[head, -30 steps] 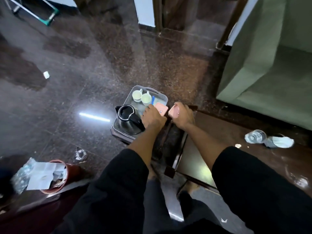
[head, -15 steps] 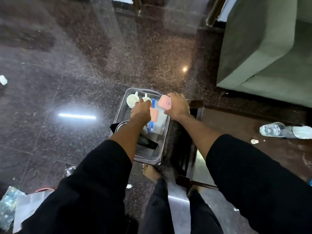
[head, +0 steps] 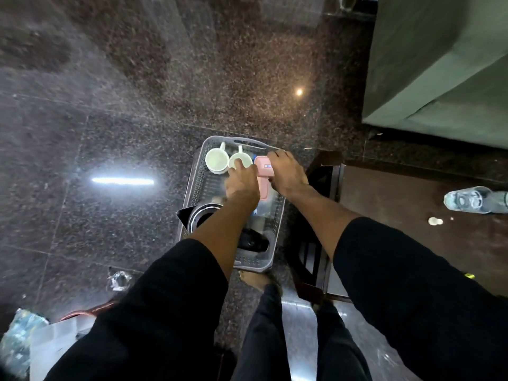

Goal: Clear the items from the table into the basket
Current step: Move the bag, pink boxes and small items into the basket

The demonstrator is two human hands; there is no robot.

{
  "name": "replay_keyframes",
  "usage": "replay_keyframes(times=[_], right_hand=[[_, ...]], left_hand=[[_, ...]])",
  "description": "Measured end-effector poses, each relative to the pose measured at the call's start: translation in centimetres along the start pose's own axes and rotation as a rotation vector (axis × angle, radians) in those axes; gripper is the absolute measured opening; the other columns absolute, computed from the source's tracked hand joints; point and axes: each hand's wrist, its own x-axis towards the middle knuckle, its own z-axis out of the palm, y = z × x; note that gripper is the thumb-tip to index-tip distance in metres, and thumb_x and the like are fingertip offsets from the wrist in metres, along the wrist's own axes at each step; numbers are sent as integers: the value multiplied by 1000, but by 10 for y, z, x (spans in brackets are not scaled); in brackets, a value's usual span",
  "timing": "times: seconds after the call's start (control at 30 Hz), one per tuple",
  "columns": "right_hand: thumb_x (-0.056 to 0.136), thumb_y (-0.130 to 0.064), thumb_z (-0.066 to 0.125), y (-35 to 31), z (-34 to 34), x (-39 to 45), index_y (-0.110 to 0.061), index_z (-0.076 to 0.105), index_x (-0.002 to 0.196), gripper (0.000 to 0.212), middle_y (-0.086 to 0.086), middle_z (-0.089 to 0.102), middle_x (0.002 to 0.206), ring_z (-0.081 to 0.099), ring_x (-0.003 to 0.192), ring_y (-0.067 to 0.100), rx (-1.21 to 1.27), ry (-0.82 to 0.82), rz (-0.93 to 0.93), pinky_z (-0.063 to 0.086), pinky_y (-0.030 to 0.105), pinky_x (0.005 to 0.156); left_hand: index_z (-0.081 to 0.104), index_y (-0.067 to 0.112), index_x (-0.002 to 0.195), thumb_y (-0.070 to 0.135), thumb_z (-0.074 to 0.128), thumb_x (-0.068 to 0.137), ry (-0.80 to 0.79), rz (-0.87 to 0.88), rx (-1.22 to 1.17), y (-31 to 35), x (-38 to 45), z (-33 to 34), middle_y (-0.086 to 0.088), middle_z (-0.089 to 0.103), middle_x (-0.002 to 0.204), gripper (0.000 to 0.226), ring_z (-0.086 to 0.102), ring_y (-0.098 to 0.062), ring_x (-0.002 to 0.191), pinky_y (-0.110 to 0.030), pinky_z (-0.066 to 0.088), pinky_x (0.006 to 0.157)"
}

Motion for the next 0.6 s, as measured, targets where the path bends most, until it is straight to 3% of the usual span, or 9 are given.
replay_keyframes(times=[0.13, 0.2, 0.3, 0.43, 0.6], right_hand=[[83, -6, 75, 3, 4, -2, -10, 57, 129, 50, 10, 56, 133, 51, 130, 31, -55, 6, -20, 52, 44, 96], [87, -13, 73, 4, 4, 0, -10, 65, 121, 35, 7, 62, 125, 52, 125, 28, -132, 7, -46, 50, 38, 94], [90, -24, 71, 9, 10, 6, -7, 72, 110, 26, 5, 63, 115, 52, 117, 26, -96, -13, -32, 50, 34, 82], [86, -16, 72, 19, 15, 7, -8, 68, 117, 33, 9, 62, 122, 61, 117, 30, 6, -55, 12, 53, 35, 90], [93, -26, 65, 16, 14, -4, -2, 71, 124, 39, 13, 47, 152, 46, 136, 33, -40, -79, -52, 49, 41, 107]], left_hand=[[47, 21, 144, 18, 53, 103, 61, 55, 80, 10, -9, 4, -10, 42, 143, 41, 52, -27, 125, -35, 48, 95], [47, 20, 144, 20, 55, 102, 62, 68, 82, 13, -11, 11, -9, 44, 140, 42, 50, -26, 124, -33, 47, 93], [48, 18, 142, 17, 57, 102, 65, 41, 48, 14, -10, 16, -9, 46, 137, 42, 52, -25, 120, -34, 49, 90], [55, 19, 139, 9, 59, 100, 62, 24, -11, 18, -11, 15, -8, 47, 136, 40, 54, -25, 122, -37, 54, 89], [55, 18, 140, 12, 59, 101, 106, 101, -27, 23, -14, 23, -8, 44, 140, 39, 50, -23, 125, -33, 50, 98]])
